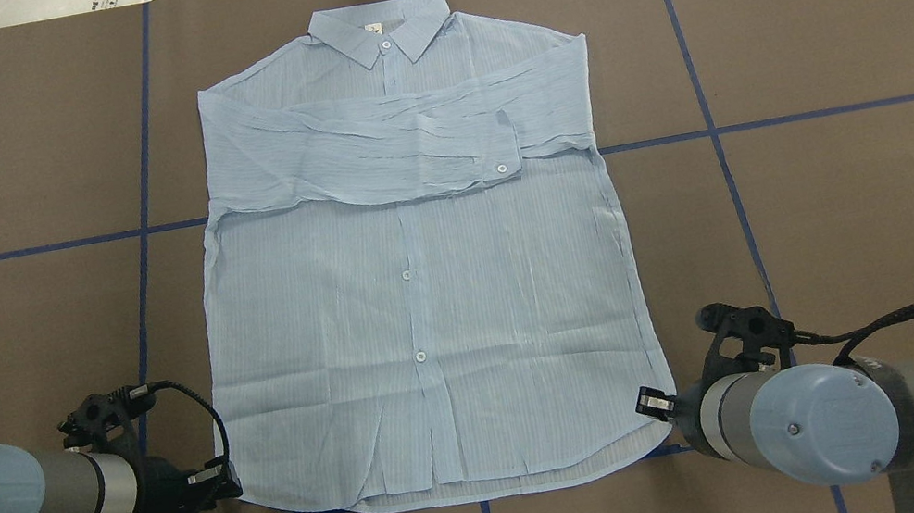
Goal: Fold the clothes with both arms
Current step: 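Close both grippers on the hem corners and begin lifting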
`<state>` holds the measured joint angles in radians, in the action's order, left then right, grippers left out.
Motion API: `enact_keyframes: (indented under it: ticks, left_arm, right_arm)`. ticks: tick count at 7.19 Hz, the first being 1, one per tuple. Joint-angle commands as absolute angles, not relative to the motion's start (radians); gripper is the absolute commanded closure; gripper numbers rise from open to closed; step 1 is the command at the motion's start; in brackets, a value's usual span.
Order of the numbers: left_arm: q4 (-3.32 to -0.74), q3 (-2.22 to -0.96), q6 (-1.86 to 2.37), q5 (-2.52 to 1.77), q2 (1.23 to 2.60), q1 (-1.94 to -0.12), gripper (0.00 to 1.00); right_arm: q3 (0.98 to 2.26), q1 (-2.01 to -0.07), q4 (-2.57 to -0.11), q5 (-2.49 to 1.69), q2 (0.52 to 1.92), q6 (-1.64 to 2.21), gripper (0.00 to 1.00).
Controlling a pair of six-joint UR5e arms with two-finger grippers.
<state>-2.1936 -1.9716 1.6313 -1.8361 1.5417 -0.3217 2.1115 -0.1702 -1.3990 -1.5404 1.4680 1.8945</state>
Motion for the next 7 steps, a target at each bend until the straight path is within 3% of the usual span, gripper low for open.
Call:
enact_keyframes:
  ticks: [1,2,4,7]
  left_arm:
    - [-2.194,-1.971,1.632,-1.836,1.542,-0.321,0.8]
    - [-2.194,-1.971,1.632,-1.836,1.54,-0.321,0.97]
    - [-2.183,-1.98,1.631,-1.844,1.537,-0.322,1.0]
    - [-2.079,-2.12,1.722,-1.862,1.502,-0.322,1.0]
  right_arm:
    - [2.112,-0.17,-1.399,-1.54,1.468,1.894,1.0]
    - [2.112,-0.17,-1.399,-1.539,1.468,1.894,1.0]
    - [2.112,-0.17,-1.399,-1.539,1.468,1.894,1.0]
    - [2.149,-0.157,-1.399,-1.545,1.489,1.894,1.0]
